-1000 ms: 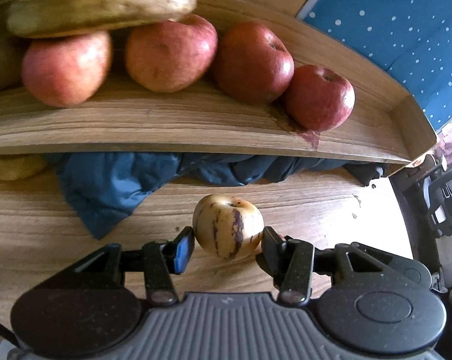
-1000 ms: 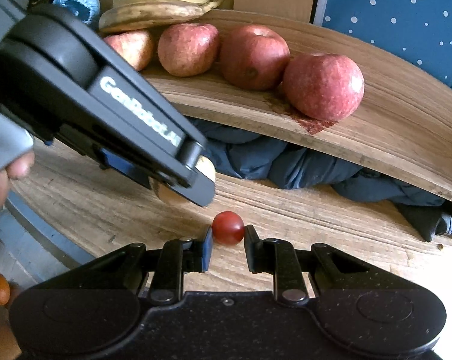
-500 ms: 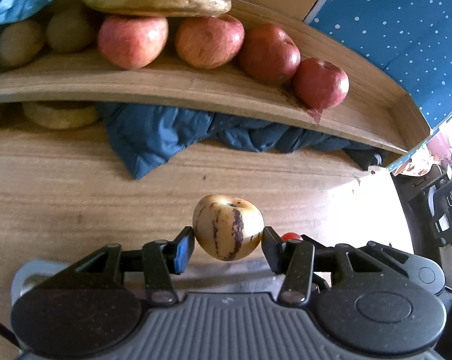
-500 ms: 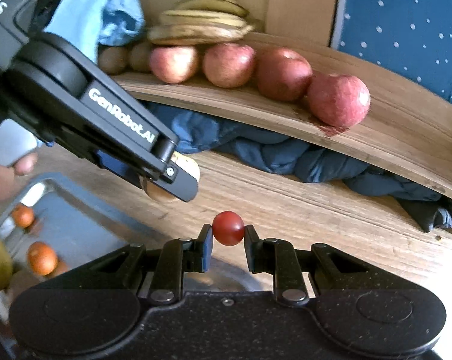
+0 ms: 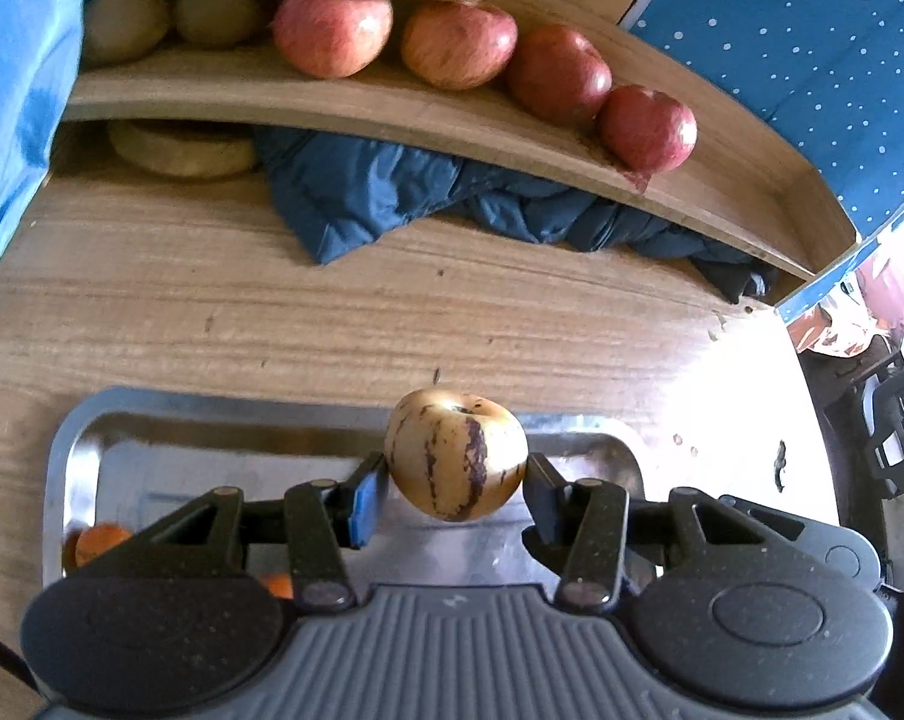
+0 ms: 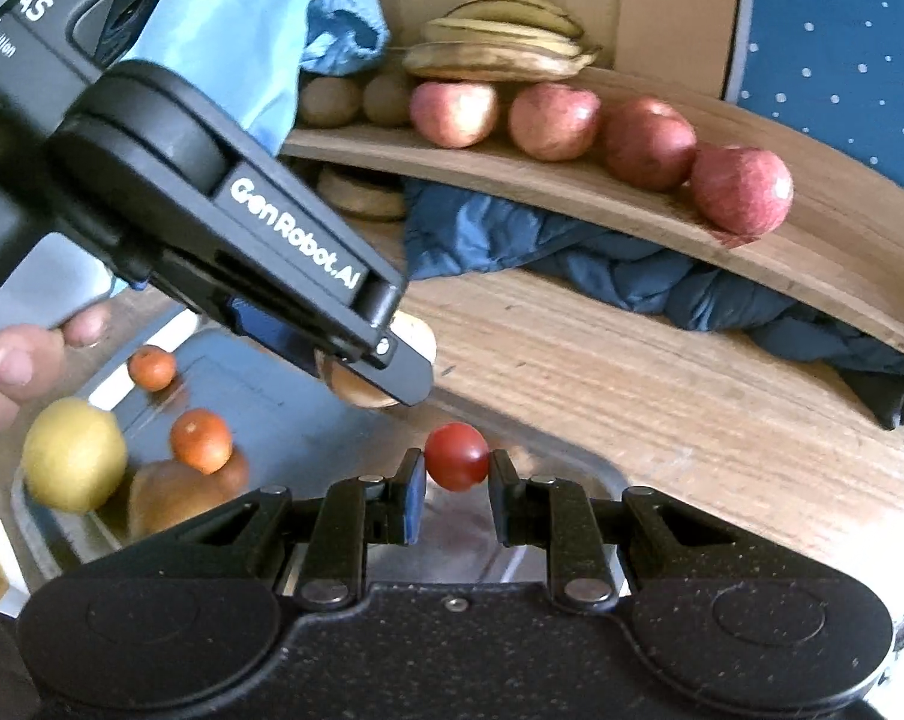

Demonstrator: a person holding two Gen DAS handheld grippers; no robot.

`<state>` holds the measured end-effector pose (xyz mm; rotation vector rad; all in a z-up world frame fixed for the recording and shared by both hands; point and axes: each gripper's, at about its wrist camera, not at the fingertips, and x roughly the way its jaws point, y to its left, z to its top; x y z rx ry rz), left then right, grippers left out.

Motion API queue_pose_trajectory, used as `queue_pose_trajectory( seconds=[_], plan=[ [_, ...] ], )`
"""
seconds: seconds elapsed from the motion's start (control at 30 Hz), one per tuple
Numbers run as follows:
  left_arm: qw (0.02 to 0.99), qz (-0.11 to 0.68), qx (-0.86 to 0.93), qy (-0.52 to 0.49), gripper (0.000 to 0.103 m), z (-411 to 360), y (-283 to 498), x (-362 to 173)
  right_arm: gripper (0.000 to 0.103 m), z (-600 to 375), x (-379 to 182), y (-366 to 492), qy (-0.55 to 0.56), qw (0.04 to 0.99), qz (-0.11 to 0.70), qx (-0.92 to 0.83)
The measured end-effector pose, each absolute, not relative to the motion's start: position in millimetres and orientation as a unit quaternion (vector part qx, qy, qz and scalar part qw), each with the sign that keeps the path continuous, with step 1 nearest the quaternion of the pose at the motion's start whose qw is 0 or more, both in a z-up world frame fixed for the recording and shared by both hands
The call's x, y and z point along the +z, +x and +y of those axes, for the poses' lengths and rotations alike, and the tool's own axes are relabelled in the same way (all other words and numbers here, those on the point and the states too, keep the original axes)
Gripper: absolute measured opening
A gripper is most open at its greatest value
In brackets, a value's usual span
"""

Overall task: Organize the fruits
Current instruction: 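Carry the striped fruit with the left tool while the right tool carries the tomato over the tray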

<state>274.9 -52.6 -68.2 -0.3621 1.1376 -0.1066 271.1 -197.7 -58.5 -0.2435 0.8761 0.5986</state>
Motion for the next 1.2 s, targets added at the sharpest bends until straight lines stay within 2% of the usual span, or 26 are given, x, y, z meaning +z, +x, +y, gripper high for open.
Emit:
queue_pose_trajectory(
  seconds=[1.03, 1.2],
  plan=[
    [0.814, 0.559, -0.011, -0.157, 0.054, -47, 252, -79, 0.025, -198, -65, 247, -0.117, 0.85, 0.445, 0.256],
    [0.817, 0.556, -0.007, -0.154, 0.057, -45, 248, -74, 0.027, -200, -63, 246, -0.116, 0.853, 0.444, 0.248]
  ],
)
